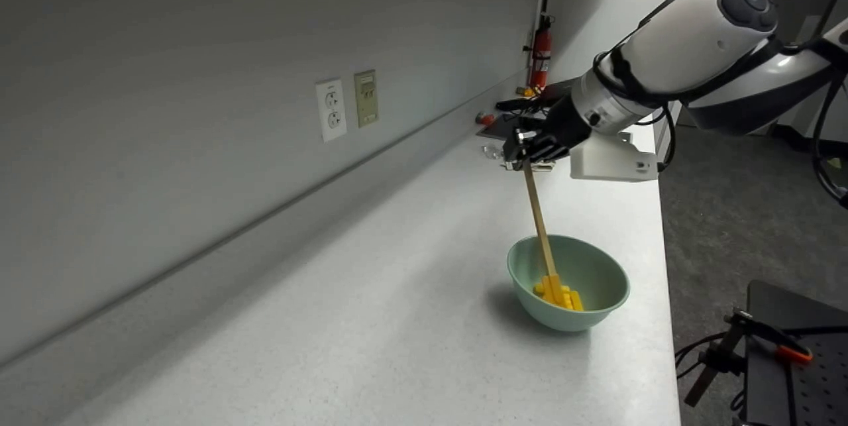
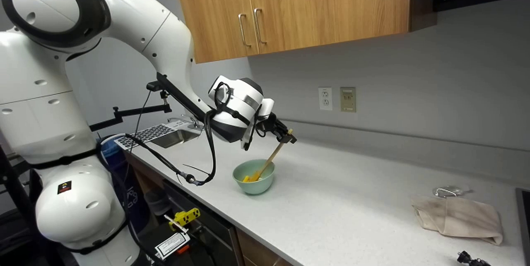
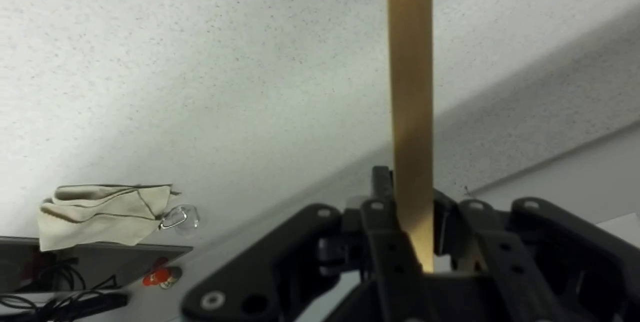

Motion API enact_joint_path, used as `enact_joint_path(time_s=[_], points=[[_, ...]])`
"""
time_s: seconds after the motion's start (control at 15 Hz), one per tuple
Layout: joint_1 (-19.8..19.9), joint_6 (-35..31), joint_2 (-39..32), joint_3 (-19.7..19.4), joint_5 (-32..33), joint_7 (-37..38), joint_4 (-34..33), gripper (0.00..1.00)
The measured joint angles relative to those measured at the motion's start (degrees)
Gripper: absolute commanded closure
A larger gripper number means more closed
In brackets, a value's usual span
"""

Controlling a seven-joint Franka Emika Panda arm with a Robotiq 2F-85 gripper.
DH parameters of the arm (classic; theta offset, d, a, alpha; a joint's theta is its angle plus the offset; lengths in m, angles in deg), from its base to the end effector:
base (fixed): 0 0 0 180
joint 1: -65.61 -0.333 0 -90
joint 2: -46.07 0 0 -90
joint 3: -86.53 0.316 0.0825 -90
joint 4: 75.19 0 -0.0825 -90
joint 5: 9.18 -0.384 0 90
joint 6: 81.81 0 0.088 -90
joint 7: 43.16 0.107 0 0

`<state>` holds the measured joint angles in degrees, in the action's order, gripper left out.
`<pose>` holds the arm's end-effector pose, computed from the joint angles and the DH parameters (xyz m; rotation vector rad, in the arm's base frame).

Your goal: Use the ladle to stir in the bowl

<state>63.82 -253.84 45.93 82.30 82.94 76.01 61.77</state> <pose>0.4862 0.0516 0.3353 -2.7713 0.8110 -1.1594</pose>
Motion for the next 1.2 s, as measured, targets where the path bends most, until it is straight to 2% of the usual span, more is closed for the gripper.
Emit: enact_joint_path(time_s=[0.13,0.47,0.67,0.87,1.2], points=[[-0.2,2.5,0.4,0.4,2.1,1.2,-0.5,0.98],[-1.8,14.6,2.3,3.2,12.1,8.8,-1.7,0.98],[-2.2,18.1,2.3,4.4,13.4,10.3,-1.5,0.98],[-2.2,17.2,1.7,4.7,12.1,10.2,-0.7,0.98],[-1.5,10.0,0.7,3.5,2.6,4.2,0.4,0.98]])
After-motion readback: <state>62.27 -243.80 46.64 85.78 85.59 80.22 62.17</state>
